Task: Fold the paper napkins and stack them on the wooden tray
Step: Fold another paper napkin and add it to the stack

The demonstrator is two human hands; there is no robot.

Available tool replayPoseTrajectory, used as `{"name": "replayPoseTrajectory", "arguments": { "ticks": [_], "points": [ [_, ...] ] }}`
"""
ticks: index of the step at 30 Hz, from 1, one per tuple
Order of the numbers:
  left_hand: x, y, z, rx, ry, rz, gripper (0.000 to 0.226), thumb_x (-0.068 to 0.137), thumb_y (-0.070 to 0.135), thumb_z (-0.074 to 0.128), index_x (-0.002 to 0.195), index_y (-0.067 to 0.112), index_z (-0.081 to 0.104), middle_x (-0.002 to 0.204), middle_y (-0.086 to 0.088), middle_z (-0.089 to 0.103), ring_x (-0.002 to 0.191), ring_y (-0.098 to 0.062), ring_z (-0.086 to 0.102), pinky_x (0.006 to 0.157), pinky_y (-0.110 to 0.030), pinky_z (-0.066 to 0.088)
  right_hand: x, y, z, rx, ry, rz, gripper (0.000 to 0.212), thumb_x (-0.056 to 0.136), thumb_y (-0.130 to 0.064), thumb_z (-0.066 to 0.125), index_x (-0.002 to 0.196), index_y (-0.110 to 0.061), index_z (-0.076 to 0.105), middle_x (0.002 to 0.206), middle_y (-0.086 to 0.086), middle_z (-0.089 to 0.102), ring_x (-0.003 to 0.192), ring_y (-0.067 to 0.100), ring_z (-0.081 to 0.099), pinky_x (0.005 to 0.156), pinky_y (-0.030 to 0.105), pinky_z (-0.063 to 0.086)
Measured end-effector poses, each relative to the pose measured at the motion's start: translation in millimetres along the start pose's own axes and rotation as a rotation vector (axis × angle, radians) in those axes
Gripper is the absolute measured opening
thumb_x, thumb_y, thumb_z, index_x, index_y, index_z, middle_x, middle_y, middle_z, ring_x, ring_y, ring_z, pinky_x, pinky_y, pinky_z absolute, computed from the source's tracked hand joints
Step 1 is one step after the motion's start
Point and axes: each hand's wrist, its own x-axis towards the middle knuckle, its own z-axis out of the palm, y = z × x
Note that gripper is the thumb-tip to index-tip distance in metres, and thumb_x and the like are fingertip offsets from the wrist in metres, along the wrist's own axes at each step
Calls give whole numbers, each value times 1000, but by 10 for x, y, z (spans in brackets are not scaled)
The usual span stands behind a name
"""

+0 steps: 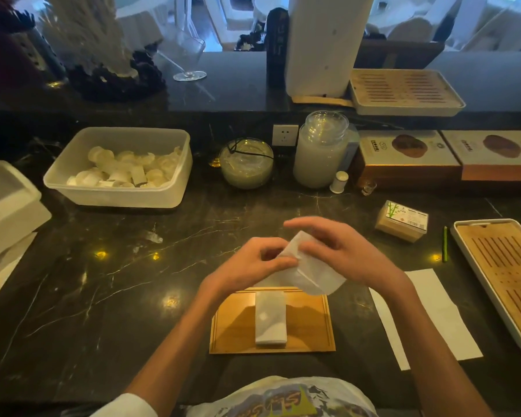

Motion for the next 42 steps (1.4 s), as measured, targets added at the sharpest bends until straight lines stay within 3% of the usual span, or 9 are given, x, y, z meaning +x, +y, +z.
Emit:
{"name": "replayPoseTrajectory", "arguments": {
  "ticks": [2,5,9,14,23,32,36,42],
  "points": [
    [-2,-19,38,-108,144,1,14,96,27,64,106,31,74,100,3,74,93,-14,72,78,-28,59,-17,-16,-51,261,186,77,29,99,-39,54,127,-44,59,107,-22,70,103,2,67,74,9,54],
    [-30,-44,82,-334,310,-30,12,94,31,67,102,36,74,101,5,78,91,-14,76,69,-25,61,-114,43,12,509,294,243,33,91,-53,50,117,-38,64,100,-25,73,98,0,70,66,9,54],
    [-44,-62,158,-348,411,-85,10,95,28,66,102,30,73,97,7,79,90,-14,77,66,-21,60,-215,123,278,584,372,358,18,89,-34,67,107,-30,70,100,-13,78,89,4,75,62,15,57],
    [-56,-83,202,-314,412,-111,11,95,29,65,104,30,72,97,10,78,93,-10,75,66,-20,59,-197,184,316,557,502,410,12,93,-20,69,103,-24,73,94,-10,78,88,7,75,64,23,62],
    [-27,-55,209,-317,413,-139,21,96,30,62,108,17,72,101,-1,76,93,-11,74,67,-18,58,-160,237,283,538,527,415,7,92,-24,69,97,-25,74,88,-15,77,86,5,74,58,16,58],
    [-23,-64,199,-320,401,-142,23,96,30,61,111,16,72,105,-3,76,97,-15,74,71,-22,60,-131,294,305,555,538,438,6,91,-31,70,93,-32,76,89,-14,77,87,6,74,61,20,60],
    [-10,-55,182,-357,403,-149,16,96,31,61,106,24,71,105,2,76,98,-14,74,74,-27,62,-142,286,301,629,477,467,11,91,-37,68,98,-33,75,90,-15,77,86,4,74,59,21,60],
    [-21,-42,122,-361,307,-177,17,98,28,60,112,28,70,107,10,77,102,-11,74,74,-25,62,-205,325,285,631,474,463,11,93,-19,70,98,-28,75,93,-9,78,88,10,76,61,25,61]
  ]
}}
